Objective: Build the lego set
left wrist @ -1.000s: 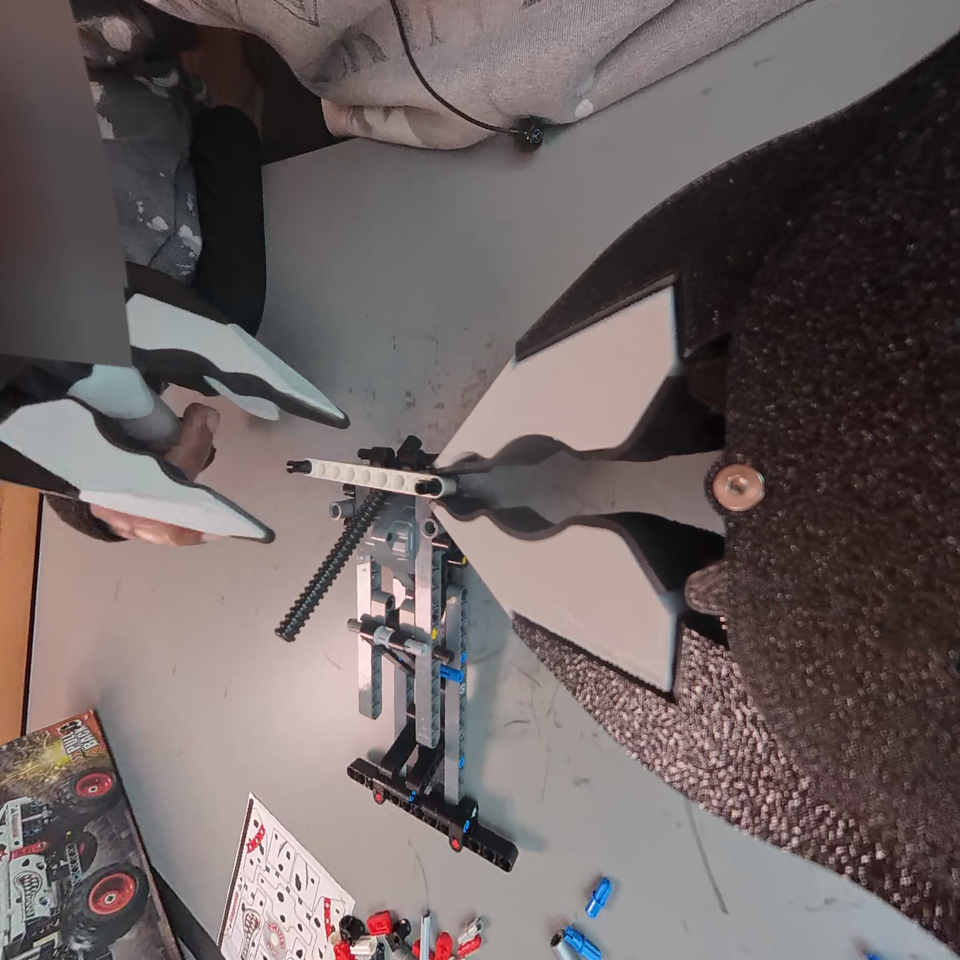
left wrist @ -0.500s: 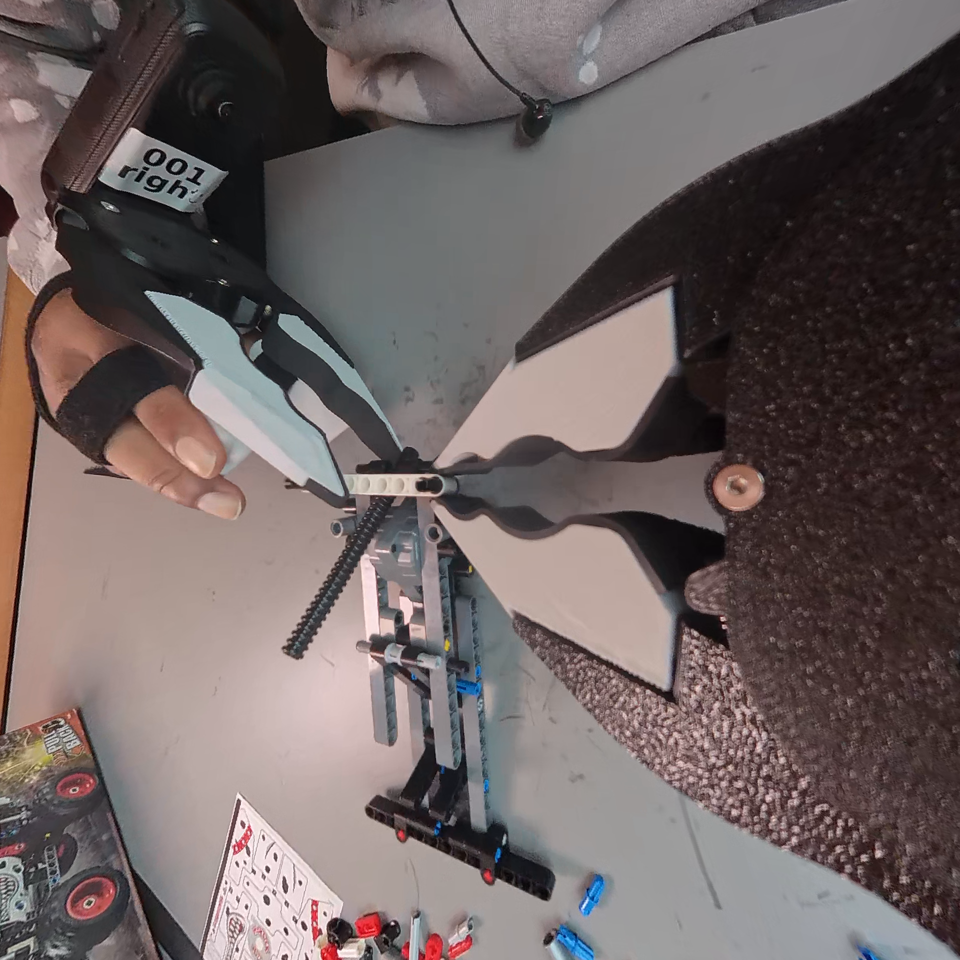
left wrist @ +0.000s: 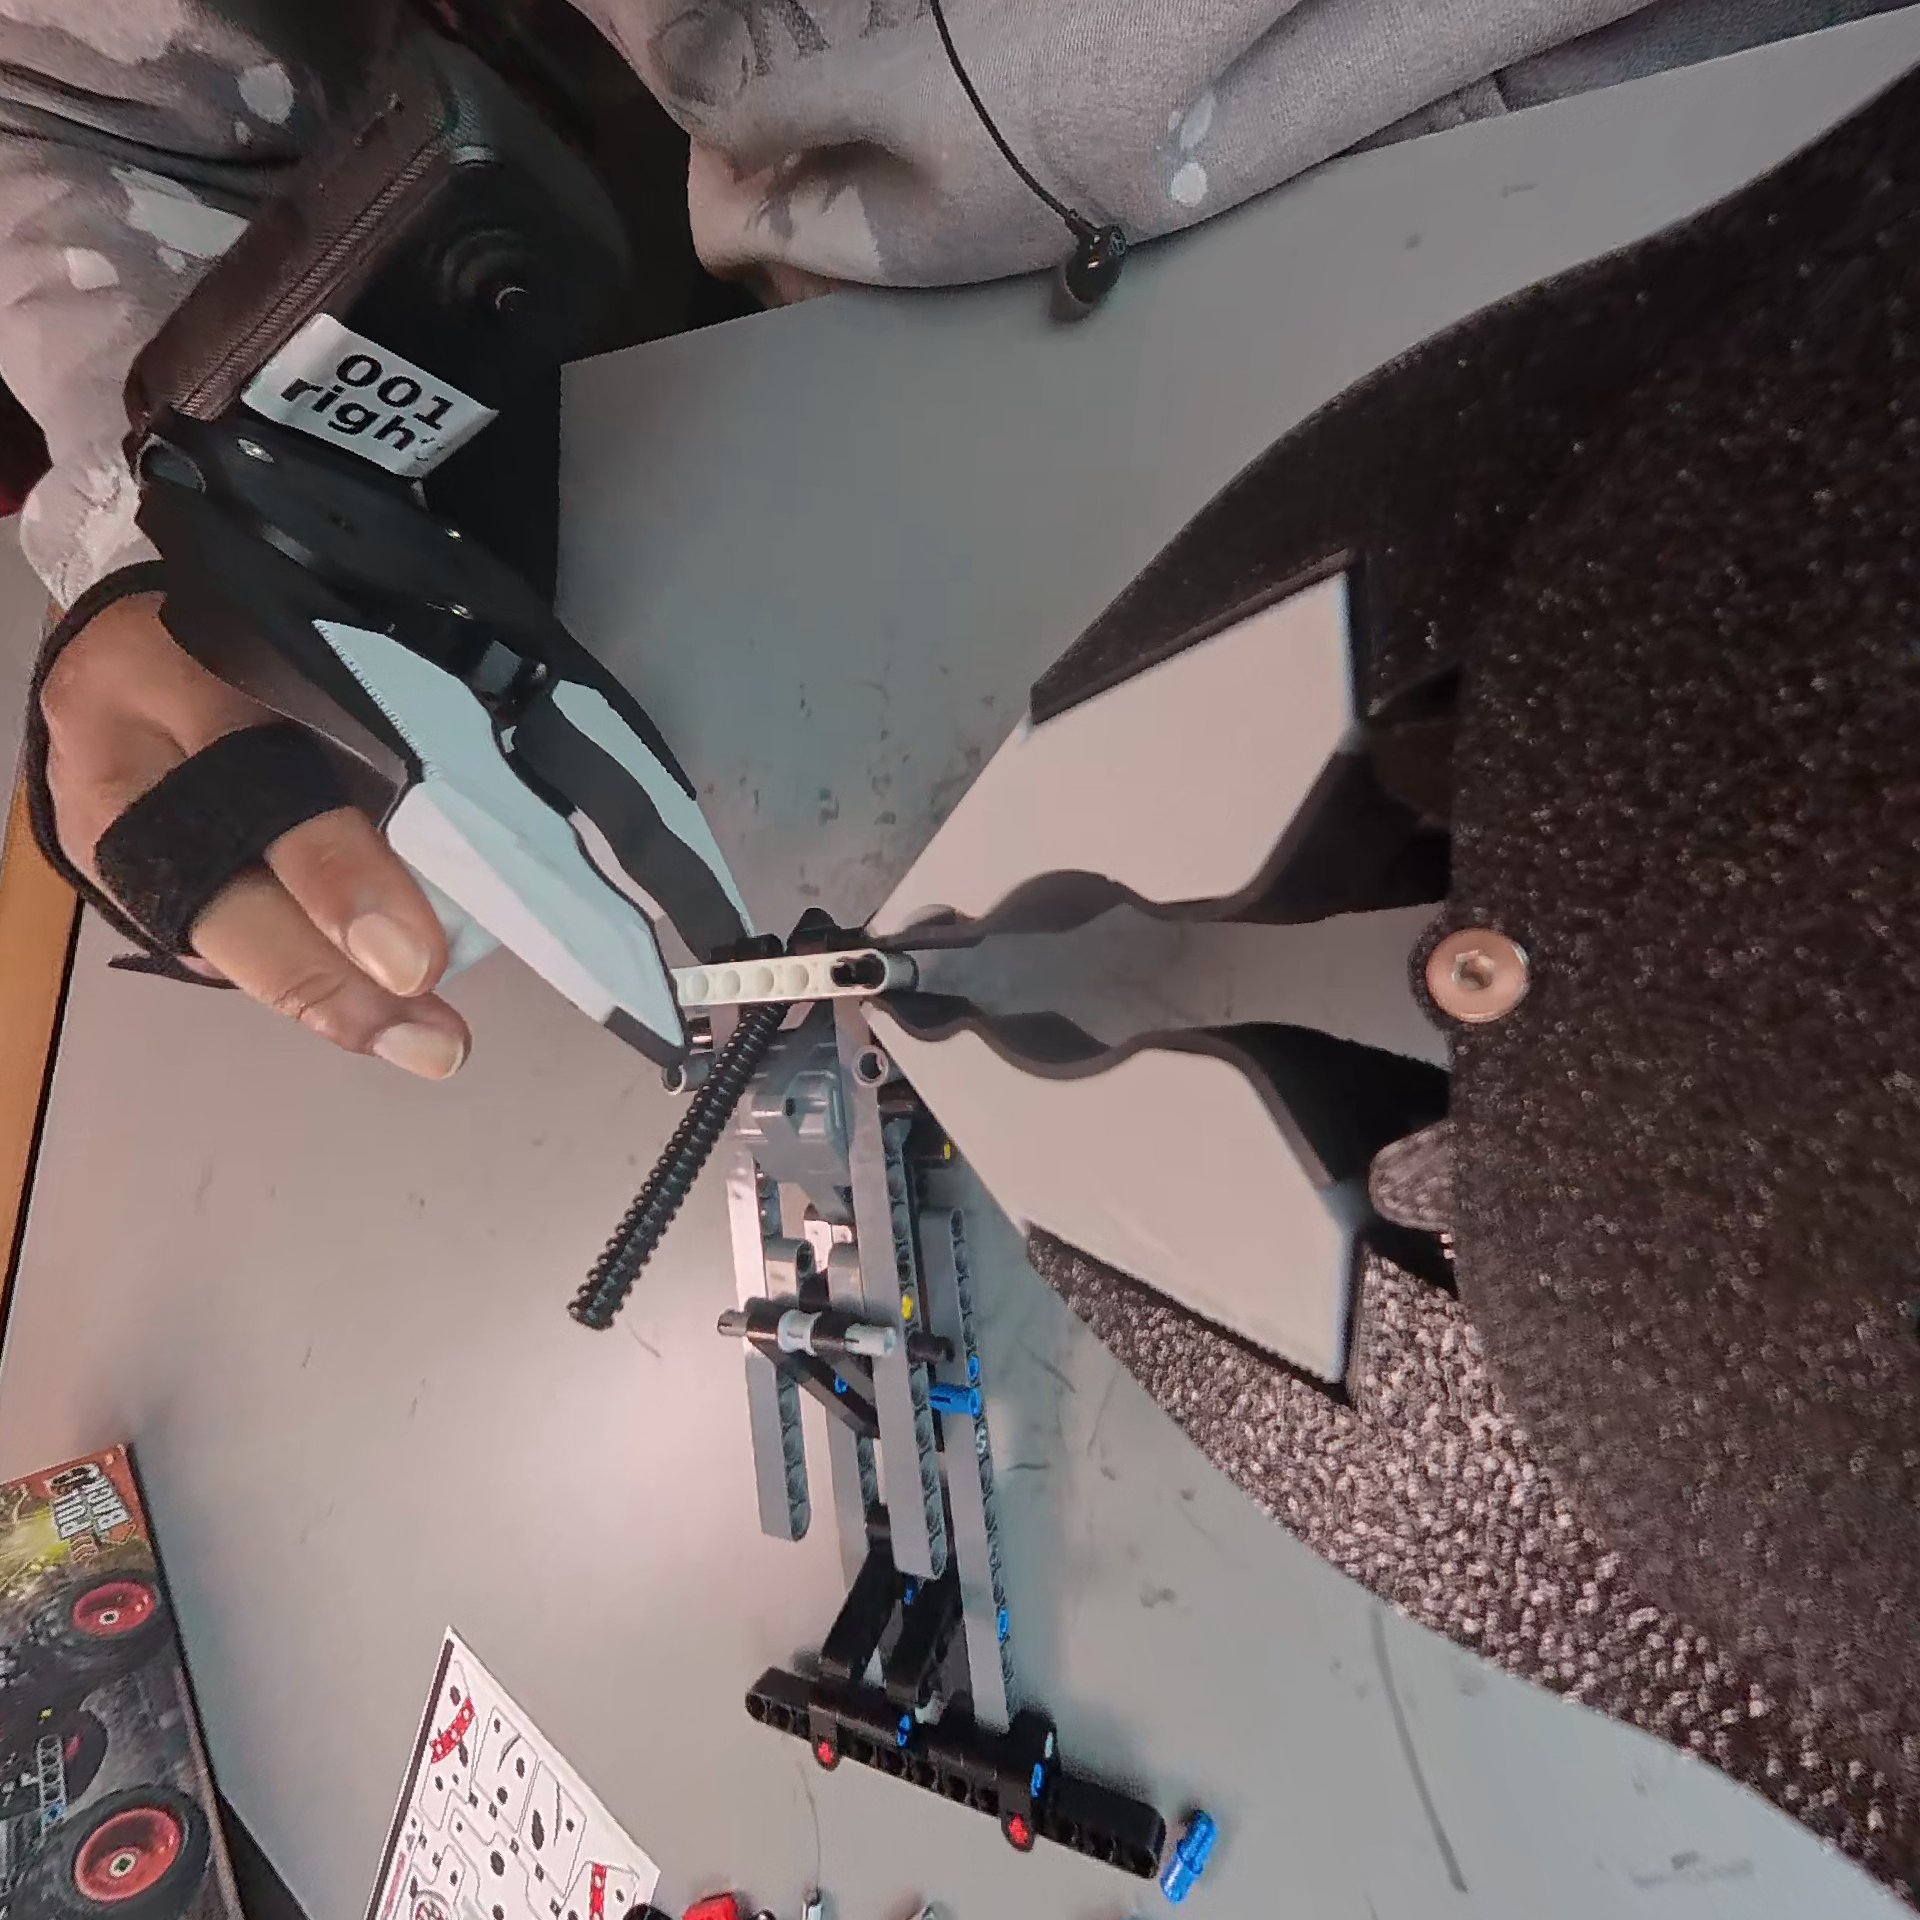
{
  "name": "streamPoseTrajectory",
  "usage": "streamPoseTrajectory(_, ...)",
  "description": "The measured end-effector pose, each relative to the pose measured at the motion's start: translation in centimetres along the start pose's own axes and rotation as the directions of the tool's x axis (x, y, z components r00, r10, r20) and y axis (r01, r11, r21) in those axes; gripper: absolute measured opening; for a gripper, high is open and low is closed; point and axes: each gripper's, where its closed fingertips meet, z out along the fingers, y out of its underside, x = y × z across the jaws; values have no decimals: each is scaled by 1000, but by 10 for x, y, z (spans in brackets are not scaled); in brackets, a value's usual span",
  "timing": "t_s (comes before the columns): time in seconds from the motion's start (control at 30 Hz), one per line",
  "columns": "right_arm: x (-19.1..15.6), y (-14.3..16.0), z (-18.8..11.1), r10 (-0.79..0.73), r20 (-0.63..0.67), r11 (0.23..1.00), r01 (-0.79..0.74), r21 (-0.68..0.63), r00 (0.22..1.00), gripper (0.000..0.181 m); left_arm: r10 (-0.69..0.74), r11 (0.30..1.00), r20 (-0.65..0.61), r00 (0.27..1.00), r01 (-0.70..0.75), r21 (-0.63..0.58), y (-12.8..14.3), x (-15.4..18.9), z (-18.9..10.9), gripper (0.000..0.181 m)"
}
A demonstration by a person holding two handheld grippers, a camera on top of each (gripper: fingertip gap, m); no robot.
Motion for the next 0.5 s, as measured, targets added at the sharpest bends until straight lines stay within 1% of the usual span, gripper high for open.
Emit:
streamPoseTrajectory(0.03, 2, 0, 0, 5, -13, 1000, -5, 1, 1000, 23, -4, 1000, -3, 1000, 4, 1, 0, 1, 0, 8)
streamPoseTrajectory(0.13, 3, 1, 1, 5, -27, 1000, -5, -5, 1000, 22, -11, 1000, -8, 1000, 11, 2, 0, 1, 1, 9)
streamPoseTrajectory(0.27, 3, 2, 2, 50, -47, 999, -50, 10, 998, 21, -17, 1000, -9, 1000, 17, 4, 0, 1, 1, 9)
streamPoseTrajectory(0.5, 3, 3, 6, 93, -45, 996, -92, 22, 995, 20, 11, 1000, 30, 999, -11, -5, 1, -1, 0, 11)
